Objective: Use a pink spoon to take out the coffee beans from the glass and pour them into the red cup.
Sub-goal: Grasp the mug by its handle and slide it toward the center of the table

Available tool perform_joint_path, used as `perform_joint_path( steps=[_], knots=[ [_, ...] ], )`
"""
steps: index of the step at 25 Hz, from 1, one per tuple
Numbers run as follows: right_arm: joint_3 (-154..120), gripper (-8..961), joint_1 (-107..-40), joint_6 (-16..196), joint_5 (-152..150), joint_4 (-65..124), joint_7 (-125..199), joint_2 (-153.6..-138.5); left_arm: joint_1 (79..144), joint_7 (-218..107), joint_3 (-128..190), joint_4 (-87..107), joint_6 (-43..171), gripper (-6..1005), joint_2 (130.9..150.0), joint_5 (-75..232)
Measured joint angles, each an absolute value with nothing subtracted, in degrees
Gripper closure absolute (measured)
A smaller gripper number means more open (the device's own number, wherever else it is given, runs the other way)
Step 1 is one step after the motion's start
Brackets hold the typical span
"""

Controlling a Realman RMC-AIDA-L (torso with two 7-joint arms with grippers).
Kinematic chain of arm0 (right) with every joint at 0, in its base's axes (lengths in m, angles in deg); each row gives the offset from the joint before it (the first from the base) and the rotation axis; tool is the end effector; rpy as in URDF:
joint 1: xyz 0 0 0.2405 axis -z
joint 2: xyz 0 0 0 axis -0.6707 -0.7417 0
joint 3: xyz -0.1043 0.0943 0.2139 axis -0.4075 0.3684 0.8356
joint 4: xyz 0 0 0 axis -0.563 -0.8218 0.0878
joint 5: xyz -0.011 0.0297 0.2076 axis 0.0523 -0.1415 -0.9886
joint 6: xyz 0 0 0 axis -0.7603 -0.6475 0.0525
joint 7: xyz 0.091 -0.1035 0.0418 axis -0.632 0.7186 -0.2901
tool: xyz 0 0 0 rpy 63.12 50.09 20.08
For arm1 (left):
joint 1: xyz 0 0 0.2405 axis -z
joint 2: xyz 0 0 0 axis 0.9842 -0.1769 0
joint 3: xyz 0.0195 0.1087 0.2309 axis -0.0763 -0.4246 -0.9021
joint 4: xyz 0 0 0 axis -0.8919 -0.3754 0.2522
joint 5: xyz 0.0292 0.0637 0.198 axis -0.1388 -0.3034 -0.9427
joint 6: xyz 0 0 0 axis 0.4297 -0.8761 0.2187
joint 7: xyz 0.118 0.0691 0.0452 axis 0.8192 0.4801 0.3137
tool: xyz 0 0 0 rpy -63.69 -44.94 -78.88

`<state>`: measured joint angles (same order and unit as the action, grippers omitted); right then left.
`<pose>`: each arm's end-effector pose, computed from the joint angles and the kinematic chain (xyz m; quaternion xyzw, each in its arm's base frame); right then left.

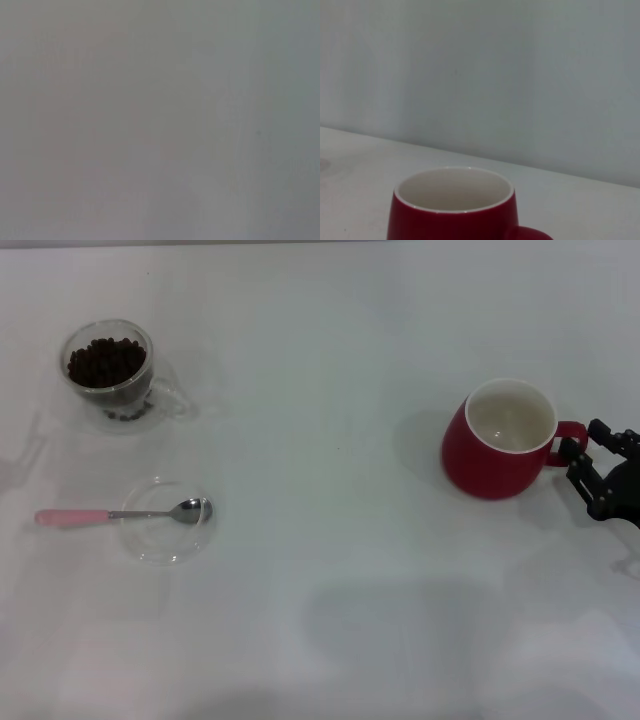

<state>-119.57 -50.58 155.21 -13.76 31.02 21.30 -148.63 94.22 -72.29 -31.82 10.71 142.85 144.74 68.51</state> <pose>0.3935 0.2089 -0.0235 -0.8035 0.2451 0.2246 0.4939 -0.3610 0.2503 0.0174 -0.6770 -0.1961 -0.3455 0.6195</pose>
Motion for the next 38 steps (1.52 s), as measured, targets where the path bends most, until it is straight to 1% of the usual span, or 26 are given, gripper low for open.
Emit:
perform_joint_path(
  steps=[11,28,38],
  knots=[
    [-119.99,768,-50.57,157.11,-13.63,31.21,21.48,-148.72,94.34,-72.30,-31.82,10.56,142.84,112,144.74,68.70],
    [-127.62,777,-51.18,156.59,-13.60,33.89,21.59,-148.72,94.15,-72.29,-31.82,10.71,143.08,111,144.74,68.69],
    [-133.87,782,-51.78,152.90,-13.61,39.18,22.25,-148.84,94.05,-72.30,-31.82,10.50,143.11,110,144.74,68.68]
  ],
)
